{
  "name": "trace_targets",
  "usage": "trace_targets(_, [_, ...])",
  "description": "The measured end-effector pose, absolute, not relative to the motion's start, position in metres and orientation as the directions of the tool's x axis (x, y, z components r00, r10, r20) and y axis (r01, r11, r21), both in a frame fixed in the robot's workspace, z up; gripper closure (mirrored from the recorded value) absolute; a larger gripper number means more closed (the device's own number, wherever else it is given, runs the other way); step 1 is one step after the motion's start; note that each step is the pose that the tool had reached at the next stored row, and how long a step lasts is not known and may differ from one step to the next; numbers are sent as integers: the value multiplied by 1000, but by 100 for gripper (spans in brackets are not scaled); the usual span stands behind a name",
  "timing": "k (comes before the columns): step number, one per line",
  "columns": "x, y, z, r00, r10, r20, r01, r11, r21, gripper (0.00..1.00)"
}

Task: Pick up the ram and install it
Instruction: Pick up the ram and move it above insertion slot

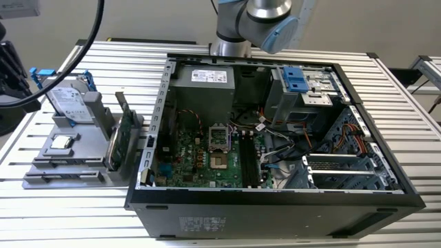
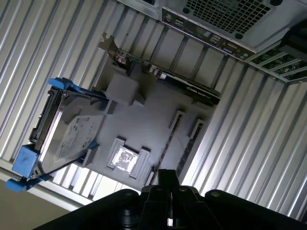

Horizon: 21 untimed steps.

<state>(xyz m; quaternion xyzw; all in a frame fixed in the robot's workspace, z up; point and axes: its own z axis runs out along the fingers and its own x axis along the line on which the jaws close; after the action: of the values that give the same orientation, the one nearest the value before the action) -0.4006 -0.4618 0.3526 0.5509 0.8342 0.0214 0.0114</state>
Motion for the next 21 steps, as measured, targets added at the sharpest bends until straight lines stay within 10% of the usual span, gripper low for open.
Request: trace_targets(21, [-403, -462, 352, -257, 966, 4, 965, 257, 48, 100])
